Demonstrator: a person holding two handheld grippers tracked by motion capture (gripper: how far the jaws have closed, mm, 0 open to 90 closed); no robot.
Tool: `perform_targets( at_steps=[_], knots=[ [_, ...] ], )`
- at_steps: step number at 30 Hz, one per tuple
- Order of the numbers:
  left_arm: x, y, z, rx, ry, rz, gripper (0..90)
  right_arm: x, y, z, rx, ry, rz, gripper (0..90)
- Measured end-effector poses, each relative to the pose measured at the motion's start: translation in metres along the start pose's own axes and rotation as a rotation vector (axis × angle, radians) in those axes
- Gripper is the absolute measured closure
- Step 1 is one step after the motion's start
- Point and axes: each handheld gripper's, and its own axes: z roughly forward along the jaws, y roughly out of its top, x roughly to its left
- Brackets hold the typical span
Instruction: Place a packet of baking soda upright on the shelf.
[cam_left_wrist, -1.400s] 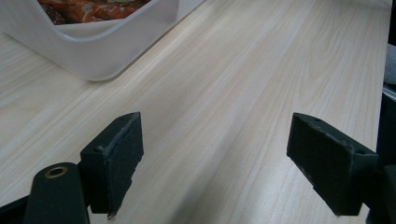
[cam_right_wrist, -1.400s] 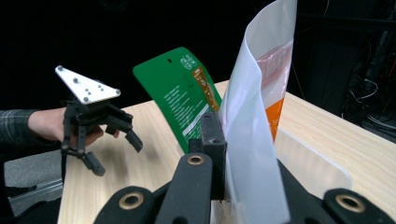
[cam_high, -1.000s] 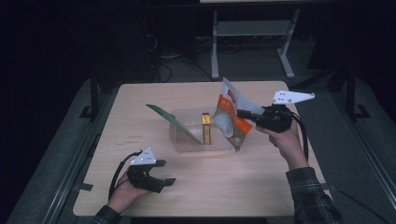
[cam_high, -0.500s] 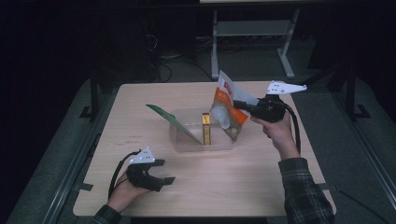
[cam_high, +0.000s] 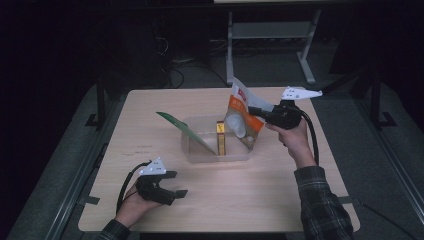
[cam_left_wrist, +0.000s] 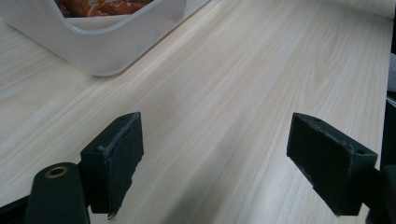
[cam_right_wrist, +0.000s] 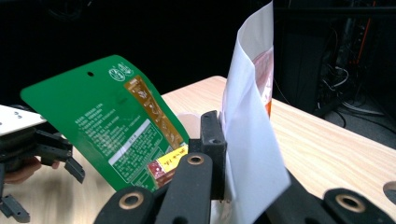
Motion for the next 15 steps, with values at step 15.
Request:
perform_targets(
  at_steps=[15],
  knots=[
    [0.001, 0.000, -0.001, -0.005, 0.001, 0.000, 18.2, -0.003, -0.012, 0.014, 0.062, -0.025, -0.002, 90.0]
  ],
)
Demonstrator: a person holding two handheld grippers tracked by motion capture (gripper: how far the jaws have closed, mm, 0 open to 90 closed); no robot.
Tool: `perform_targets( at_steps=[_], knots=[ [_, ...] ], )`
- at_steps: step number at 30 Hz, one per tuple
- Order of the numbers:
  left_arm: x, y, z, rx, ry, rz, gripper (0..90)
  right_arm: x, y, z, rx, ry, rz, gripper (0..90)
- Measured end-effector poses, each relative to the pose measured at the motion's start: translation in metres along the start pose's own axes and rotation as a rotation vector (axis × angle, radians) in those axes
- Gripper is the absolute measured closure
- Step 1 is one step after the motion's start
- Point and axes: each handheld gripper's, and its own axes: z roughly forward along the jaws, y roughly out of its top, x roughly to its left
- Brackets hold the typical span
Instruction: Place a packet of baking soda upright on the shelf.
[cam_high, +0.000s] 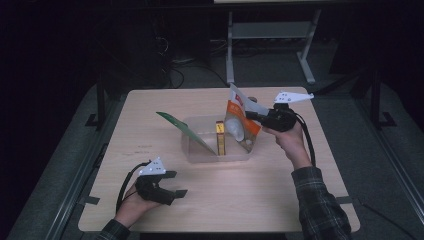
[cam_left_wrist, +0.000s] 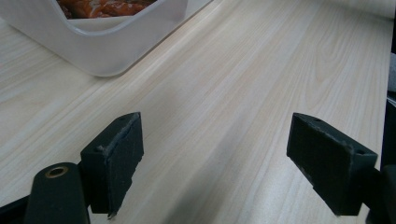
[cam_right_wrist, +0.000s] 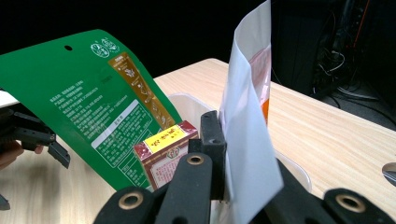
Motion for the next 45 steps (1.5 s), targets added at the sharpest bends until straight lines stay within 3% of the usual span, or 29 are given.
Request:
perform_targets(
  at_steps=[11, 34, 45],
  knots=[
    [-0.002, 0.000, 0.001, 0.007, -0.006, 0.011, 18.2, 0.002, -0.004, 0.008, 0.053, -0.026, -0.015, 89.8],
    [-0.005, 0.000, 0.005, 0.031, -0.021, 0.024, 18.2, 0.007, -0.004, 0.013, 0.064, -0.091, -0.033, 87.8],
    [-0.004, 0.001, 0.005, 0.032, -0.022, 0.029, 18.2, 0.001, -0.005, 0.003, 0.087, -0.153, 0.001, 53.4]
  ],
)
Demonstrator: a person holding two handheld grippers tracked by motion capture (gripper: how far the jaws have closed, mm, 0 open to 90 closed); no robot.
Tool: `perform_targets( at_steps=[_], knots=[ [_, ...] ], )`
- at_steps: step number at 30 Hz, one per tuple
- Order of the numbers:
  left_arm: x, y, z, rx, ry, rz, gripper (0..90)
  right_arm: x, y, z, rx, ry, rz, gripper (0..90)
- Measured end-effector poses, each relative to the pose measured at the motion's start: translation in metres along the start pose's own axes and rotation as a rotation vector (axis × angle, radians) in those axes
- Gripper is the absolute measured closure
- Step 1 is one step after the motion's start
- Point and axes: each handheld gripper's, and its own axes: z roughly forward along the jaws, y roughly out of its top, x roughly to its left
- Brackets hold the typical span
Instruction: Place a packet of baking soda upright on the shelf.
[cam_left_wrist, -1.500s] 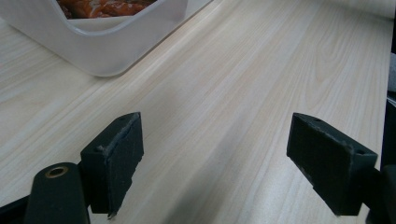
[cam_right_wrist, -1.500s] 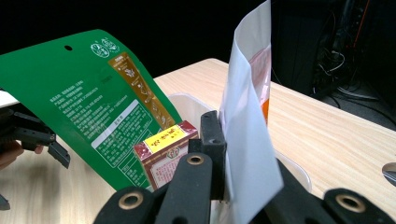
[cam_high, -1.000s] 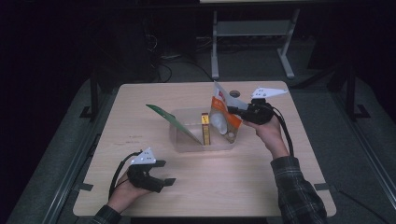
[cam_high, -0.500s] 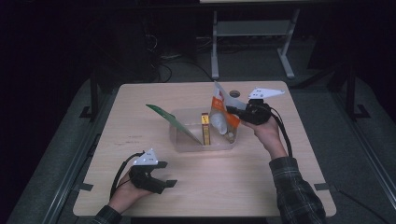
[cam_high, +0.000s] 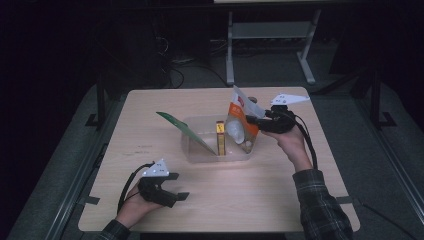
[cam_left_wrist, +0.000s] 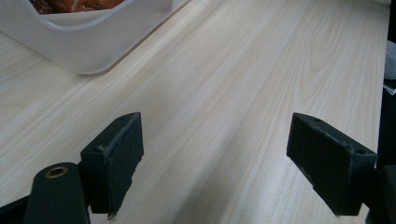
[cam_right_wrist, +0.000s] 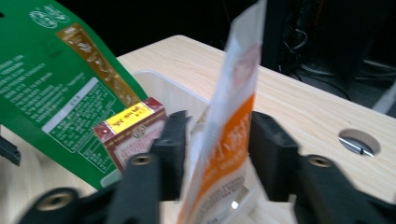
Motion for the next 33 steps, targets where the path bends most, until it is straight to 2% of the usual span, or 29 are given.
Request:
perform_targets(
  at_steps=[4, 6, 9, 13, 17, 19, 23, 30, 33],
  knots=[
    [0.000, -0.001, 0.000, -0.002, -0.001, -0.005, 18.2, -0.004, -0.002, -0.004, 0.005, -0.032, 0.029, 40.6],
    [0.001, 0.000, 0.000, -0.003, -0.002, -0.003, 18.2, -0.004, -0.002, -0.006, 0.008, -0.028, 0.033, 36.4],
    [0.001, 0.000, 0.000, -0.001, -0.004, 0.002, 18.2, -0.002, -0.005, -0.011, 0.013, -0.046, 0.005, 31.5],
    [0.001, -0.001, 0.000, 0.011, -0.008, 0.014, 18.2, -0.001, -0.010, -0.020, 0.027, -0.061, 0.001, 29.4],
    [0.002, 0.000, 0.000, 0.012, -0.008, 0.019, 18.1, 0.001, -0.015, -0.028, 0.063, -0.052, 0.004, 26.3],
    [0.001, 0.000, 0.000, 0.010, -0.008, 0.021, 18.2, 0.004, -0.019, -0.032, 0.054, -0.047, -0.008, 26.1],
    [0.001, 0.000, -0.001, 0.011, -0.012, 0.025, 18.2, 0.005, -0.027, -0.037, 0.078, -0.045, 0.005, 24.6],
    [0.001, 0.000, -0.001, 0.007, -0.018, 0.035, 18.0, 0.009, -0.042, -0.045, 0.068, -0.018, -0.005, 23.3],
    [0.001, 0.000, -0.001, 0.008, -0.015, 0.036, 17.5, 0.012, -0.049, -0.050, 0.059, -0.001, 0.016, 23.0]
  ],
)
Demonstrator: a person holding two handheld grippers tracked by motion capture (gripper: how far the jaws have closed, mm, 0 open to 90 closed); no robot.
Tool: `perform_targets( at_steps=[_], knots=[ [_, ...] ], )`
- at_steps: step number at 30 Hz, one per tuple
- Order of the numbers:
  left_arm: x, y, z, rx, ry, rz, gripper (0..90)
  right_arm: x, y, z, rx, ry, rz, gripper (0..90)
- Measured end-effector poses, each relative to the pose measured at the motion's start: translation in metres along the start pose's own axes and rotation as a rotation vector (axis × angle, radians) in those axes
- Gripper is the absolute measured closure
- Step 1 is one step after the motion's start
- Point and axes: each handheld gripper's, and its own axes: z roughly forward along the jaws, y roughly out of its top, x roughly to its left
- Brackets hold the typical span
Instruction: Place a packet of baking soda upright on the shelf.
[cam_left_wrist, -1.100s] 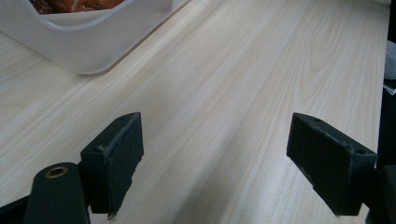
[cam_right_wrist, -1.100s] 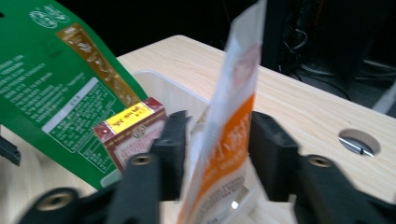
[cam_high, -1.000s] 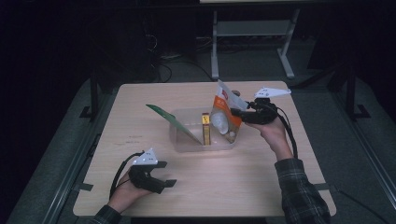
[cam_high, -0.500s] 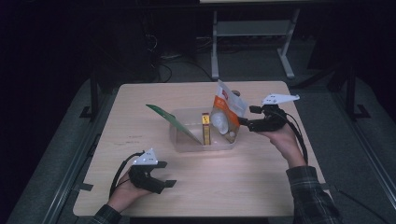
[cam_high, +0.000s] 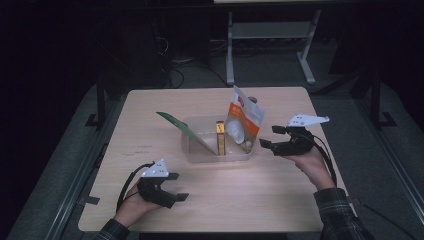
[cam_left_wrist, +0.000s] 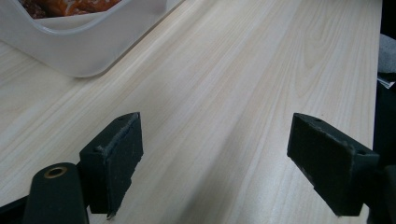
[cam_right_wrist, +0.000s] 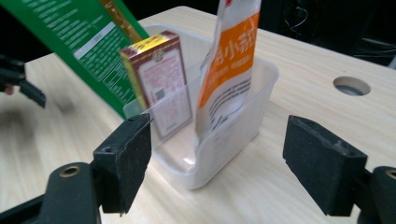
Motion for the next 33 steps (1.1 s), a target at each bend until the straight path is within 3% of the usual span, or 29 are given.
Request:
perform_targets(
  at_steps=[19, 27, 33],
  knots=[
    [-0.005, -0.002, 0.000, 0.025, -0.011, 0.036, 17.4, 0.032, -0.046, -0.012, 0.069, -0.010, -0.083, 19.8],
    [-0.011, -0.002, 0.005, 0.036, -0.024, 0.041, 17.4, 0.052, -0.063, -0.008, 0.127, 0.034, -0.130, 18.7],
    [-0.015, -0.002, 0.008, 0.044, -0.037, 0.054, 17.3, 0.074, -0.070, 0.003, 0.174, 0.107, -0.192, 18.0]
  ],
)
